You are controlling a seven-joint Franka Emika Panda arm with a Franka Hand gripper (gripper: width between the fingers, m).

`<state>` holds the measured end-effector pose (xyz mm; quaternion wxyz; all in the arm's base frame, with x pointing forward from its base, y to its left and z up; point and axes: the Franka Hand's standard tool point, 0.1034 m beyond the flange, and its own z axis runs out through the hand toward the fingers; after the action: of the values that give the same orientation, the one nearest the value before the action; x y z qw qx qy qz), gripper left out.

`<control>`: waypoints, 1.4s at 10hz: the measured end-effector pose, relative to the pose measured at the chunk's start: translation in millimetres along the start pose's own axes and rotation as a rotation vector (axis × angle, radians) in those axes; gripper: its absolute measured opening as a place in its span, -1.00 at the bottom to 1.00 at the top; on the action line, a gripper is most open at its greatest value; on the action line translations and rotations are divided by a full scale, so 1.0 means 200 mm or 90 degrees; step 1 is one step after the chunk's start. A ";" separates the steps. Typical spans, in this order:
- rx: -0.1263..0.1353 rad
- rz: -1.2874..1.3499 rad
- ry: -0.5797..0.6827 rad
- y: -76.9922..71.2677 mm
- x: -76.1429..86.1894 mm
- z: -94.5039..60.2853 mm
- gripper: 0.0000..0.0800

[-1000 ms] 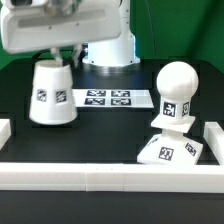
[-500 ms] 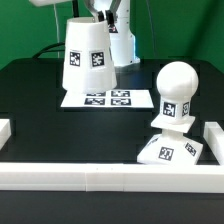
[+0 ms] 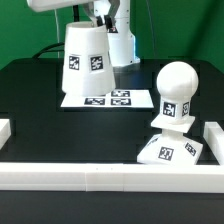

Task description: Assemble lamp

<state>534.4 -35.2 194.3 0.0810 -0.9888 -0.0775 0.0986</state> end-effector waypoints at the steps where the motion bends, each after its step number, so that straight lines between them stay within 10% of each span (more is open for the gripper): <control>1: 0.002 0.009 -0.002 -0.10 0.03 -0.06 -0.89; 7: -0.003 0.023 0.010 -0.47 0.21 -0.31 -0.89; 14: -0.001 0.011 -0.007 -0.56 0.40 -0.06 -0.89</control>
Offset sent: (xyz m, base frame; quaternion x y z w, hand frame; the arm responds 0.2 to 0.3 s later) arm 0.0115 0.0394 0.0491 0.0054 -0.0224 0.0362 0.9991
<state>598.3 86.5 210.3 0.0786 -0.9890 -0.0697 0.1043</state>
